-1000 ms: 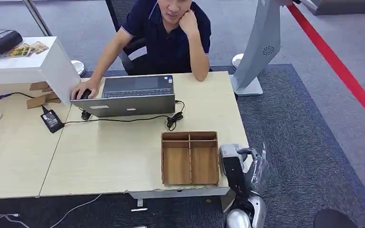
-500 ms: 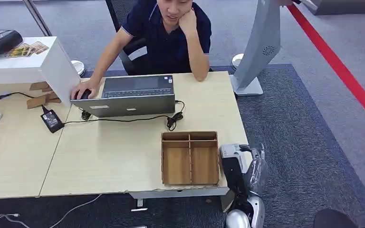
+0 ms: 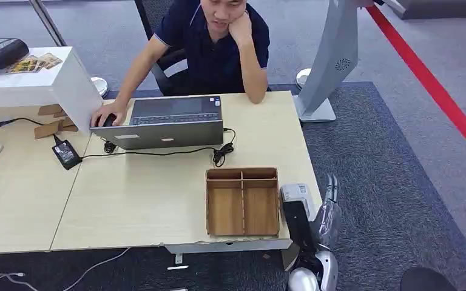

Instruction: Pass the card to the sensor for recognition and then transmit it.

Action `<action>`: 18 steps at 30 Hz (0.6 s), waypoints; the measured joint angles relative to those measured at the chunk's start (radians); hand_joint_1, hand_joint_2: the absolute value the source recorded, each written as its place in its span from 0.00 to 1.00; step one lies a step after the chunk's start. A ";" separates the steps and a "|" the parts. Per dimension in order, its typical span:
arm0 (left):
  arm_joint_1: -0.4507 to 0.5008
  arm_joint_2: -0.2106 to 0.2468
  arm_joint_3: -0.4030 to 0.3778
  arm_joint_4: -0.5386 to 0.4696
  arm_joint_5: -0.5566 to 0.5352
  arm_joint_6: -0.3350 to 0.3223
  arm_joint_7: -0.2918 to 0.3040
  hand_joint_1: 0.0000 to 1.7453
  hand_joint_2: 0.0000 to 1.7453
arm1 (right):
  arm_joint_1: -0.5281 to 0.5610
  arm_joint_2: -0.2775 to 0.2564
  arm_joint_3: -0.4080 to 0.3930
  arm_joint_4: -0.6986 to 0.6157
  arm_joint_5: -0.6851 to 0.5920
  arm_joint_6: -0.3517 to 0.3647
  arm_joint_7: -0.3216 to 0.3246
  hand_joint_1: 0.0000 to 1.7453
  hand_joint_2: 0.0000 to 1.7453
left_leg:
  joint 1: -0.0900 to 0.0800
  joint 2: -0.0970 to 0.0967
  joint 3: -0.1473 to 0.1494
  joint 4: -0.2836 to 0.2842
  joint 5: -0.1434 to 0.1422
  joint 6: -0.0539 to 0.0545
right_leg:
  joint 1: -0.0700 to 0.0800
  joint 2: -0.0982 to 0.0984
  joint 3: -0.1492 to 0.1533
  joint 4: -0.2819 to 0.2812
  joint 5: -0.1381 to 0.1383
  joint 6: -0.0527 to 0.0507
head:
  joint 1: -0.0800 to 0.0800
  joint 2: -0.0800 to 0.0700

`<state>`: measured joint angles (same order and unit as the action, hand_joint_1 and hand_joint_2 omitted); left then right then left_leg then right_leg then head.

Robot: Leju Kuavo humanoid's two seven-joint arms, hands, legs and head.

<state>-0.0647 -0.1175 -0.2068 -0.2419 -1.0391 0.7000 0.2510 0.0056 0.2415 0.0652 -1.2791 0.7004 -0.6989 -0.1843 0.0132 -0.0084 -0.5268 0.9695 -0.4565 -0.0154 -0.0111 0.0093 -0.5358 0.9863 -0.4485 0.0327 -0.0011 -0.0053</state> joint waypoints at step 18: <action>0.000 -0.001 0.013 0.000 0.000 0.000 -0.001 0.00 0.00 | 0.003 -0.011 0.027 0.000 -0.019 0.000 0.010 1.00 1.00 | 0.000 0.000 0.000 0.000 0.000 0.000 | 0.000 0.000 0.000 0.000 0.000 0.000 | 0.000 0.000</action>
<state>-0.0648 -0.1183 -0.1942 -0.2415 -1.0391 0.7000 0.2499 0.0084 0.2308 0.0923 -1.2791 0.6813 -0.6985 -0.1739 0.0132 -0.0083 -0.5268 0.9695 -0.4565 -0.0154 -0.0111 0.0093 -0.5359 0.9863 -0.4485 0.0326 -0.0008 -0.0053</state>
